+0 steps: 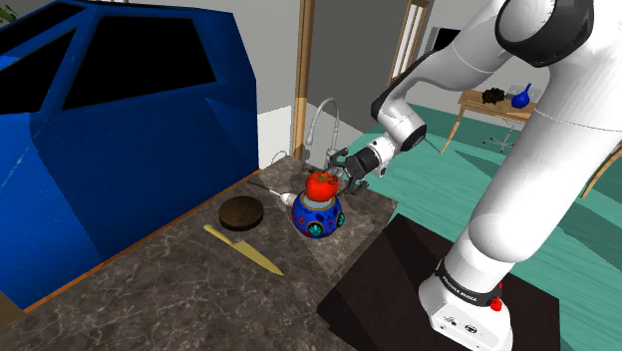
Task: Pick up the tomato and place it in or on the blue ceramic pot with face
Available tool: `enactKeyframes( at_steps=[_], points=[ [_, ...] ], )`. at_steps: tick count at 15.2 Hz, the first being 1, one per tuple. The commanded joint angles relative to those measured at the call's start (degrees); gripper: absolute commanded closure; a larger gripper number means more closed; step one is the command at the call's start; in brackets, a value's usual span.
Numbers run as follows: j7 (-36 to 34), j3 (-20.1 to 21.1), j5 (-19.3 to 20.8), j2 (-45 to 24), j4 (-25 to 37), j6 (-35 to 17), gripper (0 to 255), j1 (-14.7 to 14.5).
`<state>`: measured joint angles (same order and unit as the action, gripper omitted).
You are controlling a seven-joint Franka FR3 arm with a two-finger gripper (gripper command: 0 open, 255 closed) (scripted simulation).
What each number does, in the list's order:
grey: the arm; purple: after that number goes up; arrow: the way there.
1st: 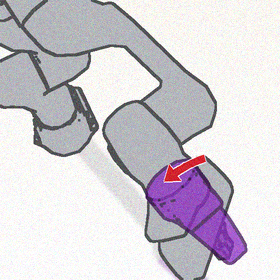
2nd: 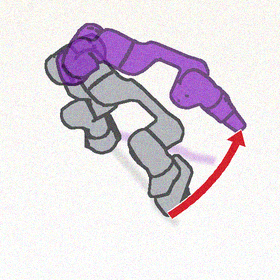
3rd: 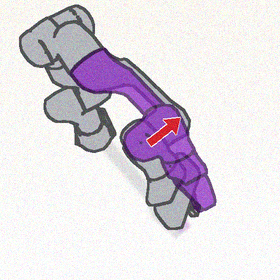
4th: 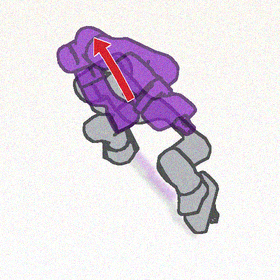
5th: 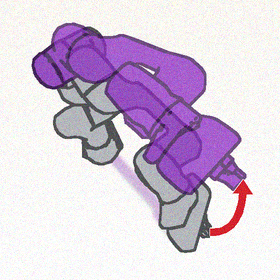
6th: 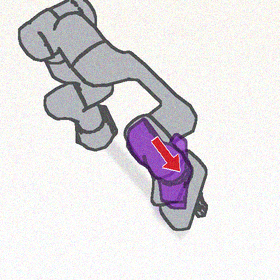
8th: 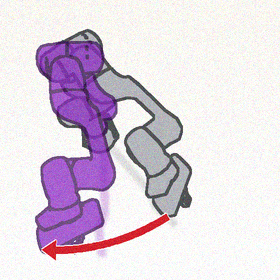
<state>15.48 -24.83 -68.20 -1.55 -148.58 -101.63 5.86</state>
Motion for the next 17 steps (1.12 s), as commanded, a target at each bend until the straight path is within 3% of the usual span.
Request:
enactKeyframes(
  at_steps=[1,5,9,17],
  points=[
    [0.0,0.0,0.0,0.0,0.0,0.0,0,0.0],
    [0.0,0.0,0.0,0.0,0.0,0.0,0,0.0],
    [-1.5,-3.6,6.6,1.0,2.5,4.6,0,3.6],
    [-1.5,-3.6,6.6,1.0,2.5,4.6,0,3.6]
  ],
)
